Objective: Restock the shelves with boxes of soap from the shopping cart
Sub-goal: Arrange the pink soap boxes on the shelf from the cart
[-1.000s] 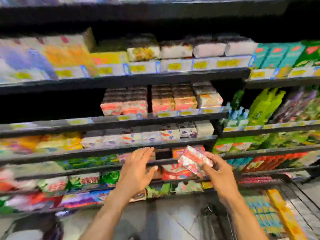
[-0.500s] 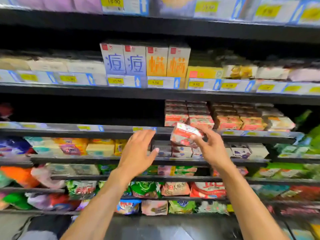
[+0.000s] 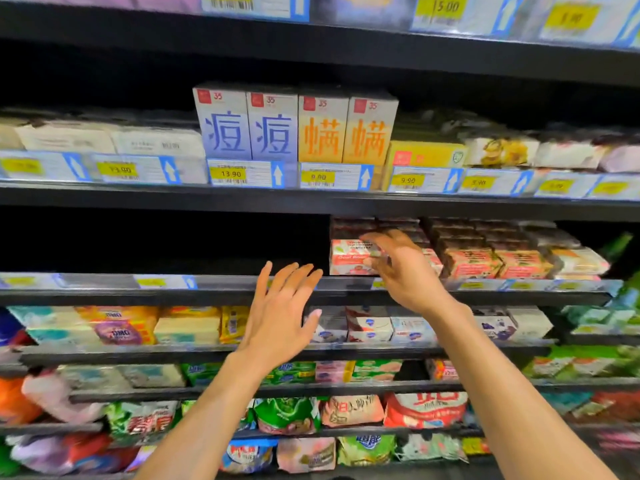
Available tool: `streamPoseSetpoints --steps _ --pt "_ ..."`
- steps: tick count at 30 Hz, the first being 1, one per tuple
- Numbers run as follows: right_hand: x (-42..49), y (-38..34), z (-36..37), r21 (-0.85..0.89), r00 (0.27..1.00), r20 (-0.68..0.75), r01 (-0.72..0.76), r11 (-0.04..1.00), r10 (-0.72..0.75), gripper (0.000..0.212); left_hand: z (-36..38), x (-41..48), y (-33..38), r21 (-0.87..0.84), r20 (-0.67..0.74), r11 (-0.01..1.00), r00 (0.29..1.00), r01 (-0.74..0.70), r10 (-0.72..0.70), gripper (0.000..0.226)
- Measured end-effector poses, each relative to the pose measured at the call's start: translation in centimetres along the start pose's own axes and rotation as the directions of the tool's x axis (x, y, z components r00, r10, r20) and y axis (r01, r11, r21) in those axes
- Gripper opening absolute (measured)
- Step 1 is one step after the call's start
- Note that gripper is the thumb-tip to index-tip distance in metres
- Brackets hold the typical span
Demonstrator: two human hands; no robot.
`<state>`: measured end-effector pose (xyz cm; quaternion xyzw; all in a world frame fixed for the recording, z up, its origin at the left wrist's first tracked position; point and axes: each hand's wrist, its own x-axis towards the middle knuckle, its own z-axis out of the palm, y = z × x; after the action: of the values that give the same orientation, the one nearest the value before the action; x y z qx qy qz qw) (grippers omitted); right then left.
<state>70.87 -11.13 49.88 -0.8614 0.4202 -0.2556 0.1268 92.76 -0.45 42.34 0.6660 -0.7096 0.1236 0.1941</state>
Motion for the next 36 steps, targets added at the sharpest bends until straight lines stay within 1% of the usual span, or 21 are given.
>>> streamPoseSetpoints --steps 9,17,22,25,27,29,30,33,36 --pt "-1.0 2.1 1.1 -0.059 0.999 0.032 0.043 0.997 -0.042 0.039 0.9 -0.3 -0.1 0.006 -0.084 1.000 0.996 -0.007 0.008 0.065" --pt "-1.6 1.8 1.5 -0.205 0.998 -0.007 0.063 0.977 -0.065 0.041 1.1 -0.4 -0.3 0.022 -0.096 0.999 0.995 -0.028 0.030 0.066" --pt "-2.5 0.4 1.7 -0.308 0.998 -0.029 0.040 0.950 -0.051 0.051 0.3 -0.4 -0.2 0.011 -0.043 1.000 0.999 -0.029 0.030 0.067" --pt "-4.2 -0.2 1.3 -0.324 0.996 -0.065 0.042 0.945 -0.067 0.053 -0.9 0.0 0.0 -0.062 0.014 0.998 1.000 -0.005 0.006 0.066" --pt "-6.4 -0.6 0.5 -0.310 0.991 -0.115 0.036 0.950 -0.075 0.050 -1.9 0.0 0.4 -0.108 0.010 0.994 0.999 -0.033 0.034 0.062" --pt "-9.4 -0.6 -0.3 -0.292 0.983 -0.176 -0.007 0.956 -0.046 0.049 -2.5 -0.5 1.5 -0.157 -0.030 0.981 0.993 -0.118 0.114 0.058" --pt "-11.1 -0.4 -0.6 -0.285 0.978 -0.206 -0.053 0.957 -0.008 0.050 -2.7 -0.8 2.3 -0.192 -0.042 0.969 0.987 -0.158 0.152 0.056" --pt "-17.2 1.4 -1.0 -0.265 0.947 -0.270 -0.245 0.932 0.172 0.055 -1.9 -1.9 5.7 -0.305 -0.017 0.917 0.965 -0.256 0.263 0.055" --pt "-24.2 3.8 -1.3 -0.258 0.883 -0.308 -0.436 0.862 0.355 0.059 0.6 -2.6 10.1 -0.379 0.054 0.849 0.908 -0.367 0.416 0.056"
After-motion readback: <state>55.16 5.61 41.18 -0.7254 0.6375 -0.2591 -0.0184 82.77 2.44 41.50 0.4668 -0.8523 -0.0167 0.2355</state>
